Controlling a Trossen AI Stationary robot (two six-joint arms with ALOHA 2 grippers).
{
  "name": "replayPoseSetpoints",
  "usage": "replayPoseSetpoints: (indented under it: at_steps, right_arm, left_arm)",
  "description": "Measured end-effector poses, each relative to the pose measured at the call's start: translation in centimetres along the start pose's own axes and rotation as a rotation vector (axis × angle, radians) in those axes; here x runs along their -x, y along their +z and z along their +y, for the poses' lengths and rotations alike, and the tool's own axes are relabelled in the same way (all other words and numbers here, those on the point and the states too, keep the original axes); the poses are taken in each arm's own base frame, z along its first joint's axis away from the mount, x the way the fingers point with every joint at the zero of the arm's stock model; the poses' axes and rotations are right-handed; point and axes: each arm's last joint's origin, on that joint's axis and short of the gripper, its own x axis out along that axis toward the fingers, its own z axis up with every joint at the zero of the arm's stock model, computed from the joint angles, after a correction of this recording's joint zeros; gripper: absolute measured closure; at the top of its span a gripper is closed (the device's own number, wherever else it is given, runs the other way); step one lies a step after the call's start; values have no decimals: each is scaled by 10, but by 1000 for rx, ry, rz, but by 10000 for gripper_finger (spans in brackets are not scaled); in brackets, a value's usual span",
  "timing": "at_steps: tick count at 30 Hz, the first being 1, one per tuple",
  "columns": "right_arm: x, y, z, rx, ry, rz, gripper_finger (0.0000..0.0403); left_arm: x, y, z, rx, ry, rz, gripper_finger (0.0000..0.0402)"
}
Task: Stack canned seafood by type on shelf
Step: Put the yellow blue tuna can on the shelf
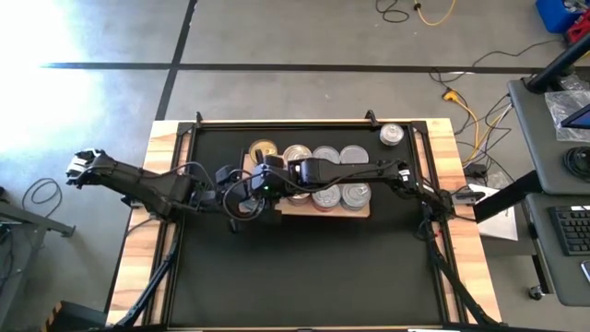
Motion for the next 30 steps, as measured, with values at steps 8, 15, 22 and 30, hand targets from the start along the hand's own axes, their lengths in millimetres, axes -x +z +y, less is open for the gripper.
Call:
replayPoseSetpoints:
  at_steps: [8,15,22,30]
  right_arm:
    - [16,12,8,-23,12,-108,390]
    - [14,13,11,-25,-68,-111,390]
    - [6,4,7,-24,-100,-58,390]
    - [-2,-4,9,-19,-52,-25,390]
  left_arm:
    - [-10,0,-4,38,22,-134,1]
    - [-20,-12,-5,54,21,-166,2]
    - [-20,-12,-3,63,-2,-138,1]
    - [-14,-5,1,60,-43,-58,2]
